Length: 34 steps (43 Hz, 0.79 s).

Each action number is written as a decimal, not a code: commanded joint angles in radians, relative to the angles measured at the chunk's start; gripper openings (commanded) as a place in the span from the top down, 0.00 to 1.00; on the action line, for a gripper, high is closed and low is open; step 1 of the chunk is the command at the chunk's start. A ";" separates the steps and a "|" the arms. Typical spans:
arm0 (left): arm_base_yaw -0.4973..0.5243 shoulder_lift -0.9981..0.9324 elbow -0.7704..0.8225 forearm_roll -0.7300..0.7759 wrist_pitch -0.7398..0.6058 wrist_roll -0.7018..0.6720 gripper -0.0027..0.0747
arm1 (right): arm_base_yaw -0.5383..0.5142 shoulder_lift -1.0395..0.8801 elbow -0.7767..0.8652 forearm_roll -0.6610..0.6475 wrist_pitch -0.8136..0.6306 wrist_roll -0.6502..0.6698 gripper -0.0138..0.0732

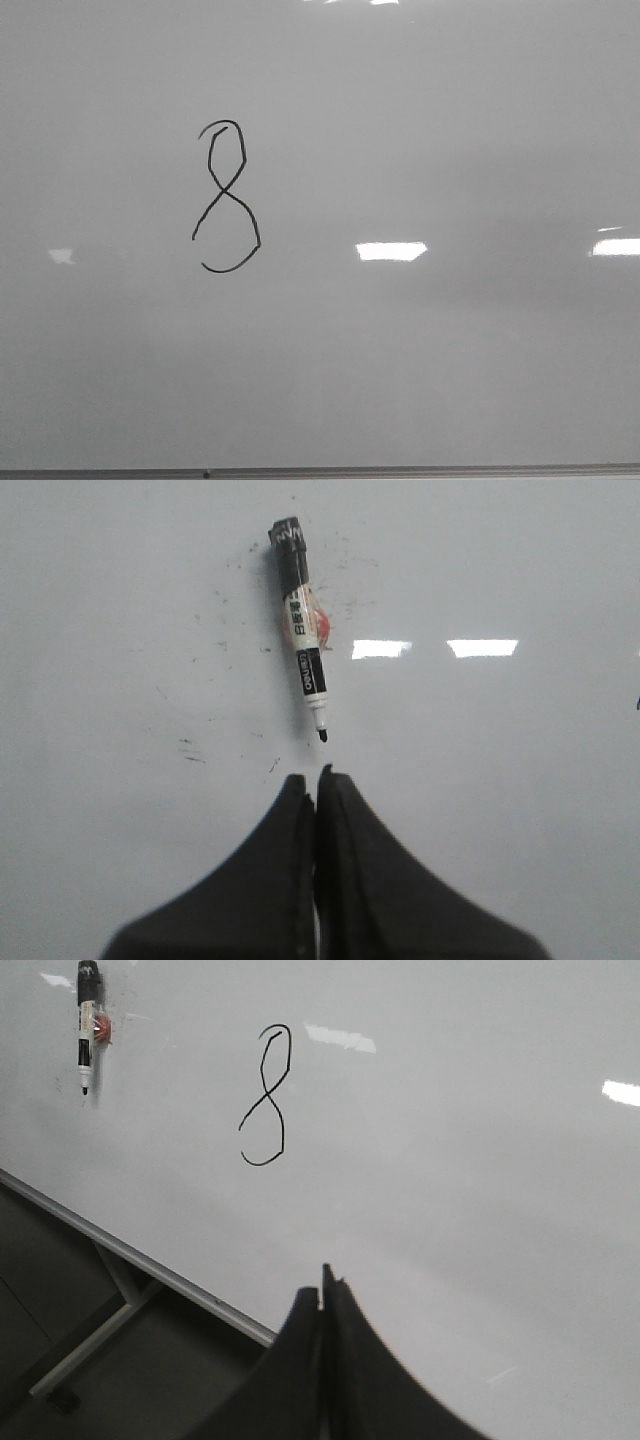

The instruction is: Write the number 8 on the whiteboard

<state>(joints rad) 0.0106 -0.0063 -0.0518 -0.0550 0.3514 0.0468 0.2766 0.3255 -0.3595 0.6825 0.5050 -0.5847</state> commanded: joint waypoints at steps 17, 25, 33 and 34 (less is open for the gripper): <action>0.000 -0.014 0.071 -0.006 -0.284 -0.010 0.99 | -0.006 0.009 -0.026 0.017 -0.058 -0.006 0.92; 0.000 -0.014 0.071 -0.006 -0.282 -0.010 0.99 | -0.006 0.009 -0.026 0.017 -0.058 -0.006 0.92; 0.000 -0.014 0.071 -0.006 -0.278 -0.010 0.99 | -0.006 0.009 -0.026 0.017 -0.058 -0.006 0.92; 0.000 -0.014 0.071 -0.006 -0.278 -0.010 0.99 | -0.006 0.009 -0.026 0.017 -0.058 -0.006 0.92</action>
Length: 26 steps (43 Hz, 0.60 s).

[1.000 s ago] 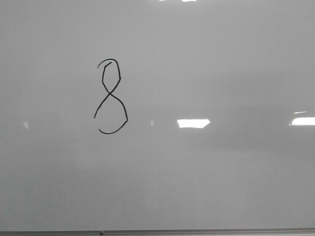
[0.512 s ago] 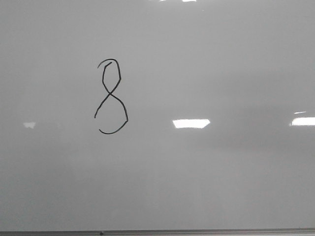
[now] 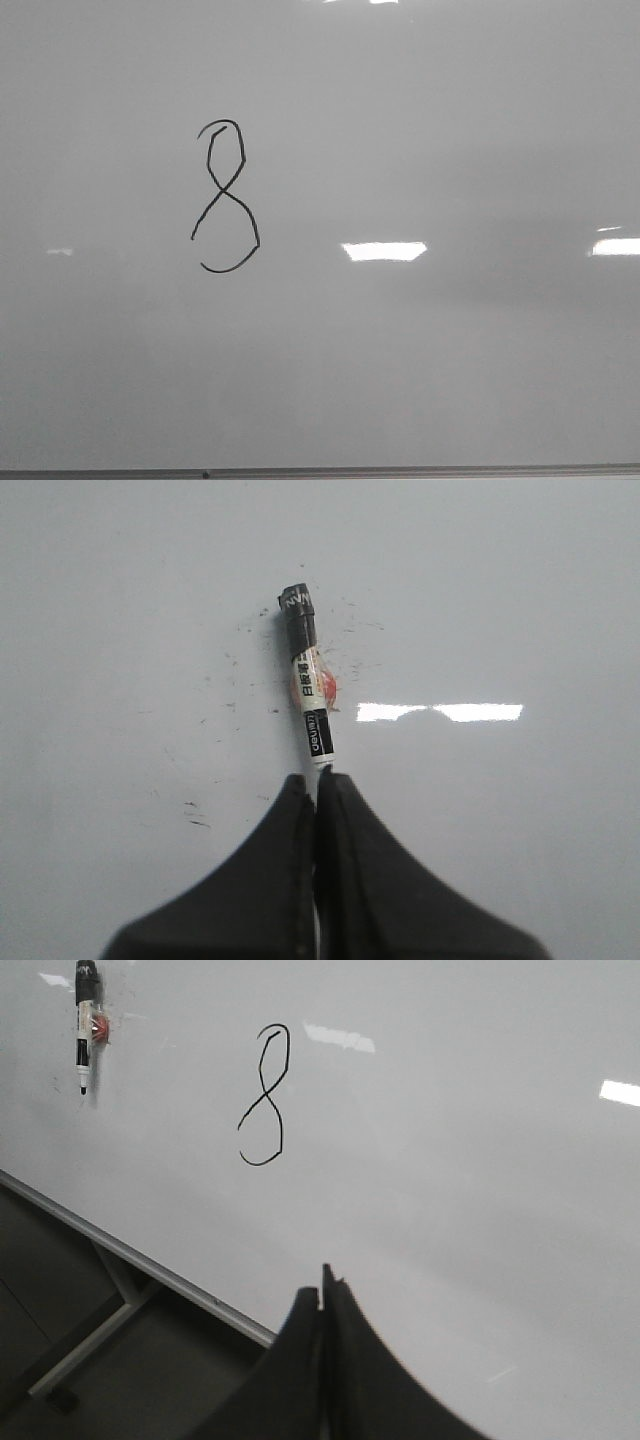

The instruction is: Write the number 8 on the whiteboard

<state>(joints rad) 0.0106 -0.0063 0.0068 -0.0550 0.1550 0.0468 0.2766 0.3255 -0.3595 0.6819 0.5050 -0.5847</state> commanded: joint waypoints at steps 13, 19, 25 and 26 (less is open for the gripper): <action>0.000 -0.014 0.013 -0.006 -0.082 -0.010 0.99 | -0.006 0.009 -0.026 0.017 -0.058 -0.006 0.92; 0.000 -0.014 0.013 -0.006 -0.082 -0.010 0.99 | -0.006 0.009 -0.026 0.016 -0.063 -0.006 0.92; 0.000 -0.014 0.013 -0.006 -0.082 -0.010 0.99 | -0.006 0.006 -0.019 -0.011 -0.136 -0.005 0.92; 0.000 -0.014 0.013 -0.006 -0.082 -0.010 0.99 | -0.006 0.004 -0.016 -0.027 -0.149 -0.003 0.92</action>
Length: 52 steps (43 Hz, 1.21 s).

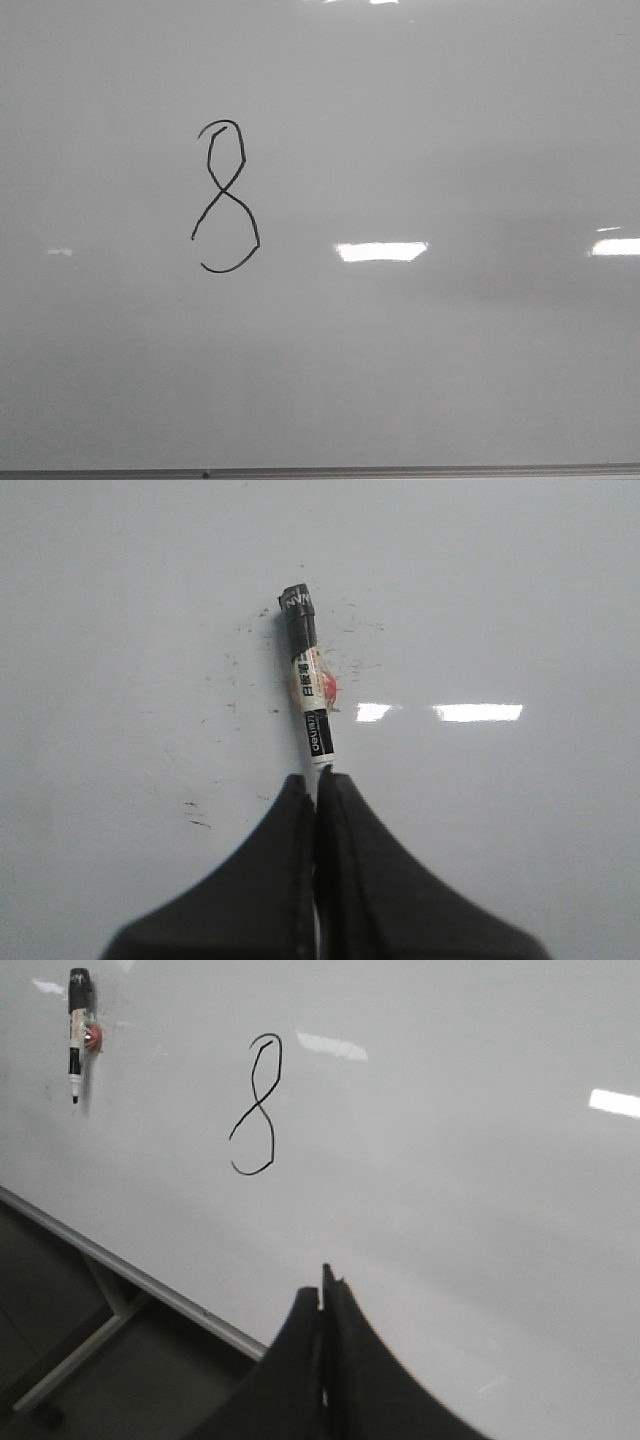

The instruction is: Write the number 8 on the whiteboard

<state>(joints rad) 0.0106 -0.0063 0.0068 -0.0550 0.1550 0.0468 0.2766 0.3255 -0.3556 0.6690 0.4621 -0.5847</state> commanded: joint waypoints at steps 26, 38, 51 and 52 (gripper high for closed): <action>0.000 -0.012 0.013 -0.006 -0.082 -0.010 0.99 | -0.229 -0.280 0.305 -0.607 -0.432 0.593 0.92; 0.000 -0.012 0.013 -0.006 -0.082 -0.010 0.99 | -0.250 -0.354 0.382 -0.608 -0.409 0.585 0.92; 0.000 -0.012 0.013 -0.006 -0.082 -0.010 0.99 | -0.250 -0.354 0.380 -0.609 -0.387 0.585 0.92; 0.000 -0.012 0.013 -0.006 -0.082 -0.010 0.99 | -0.250 -0.354 0.380 -0.609 -0.387 0.585 0.92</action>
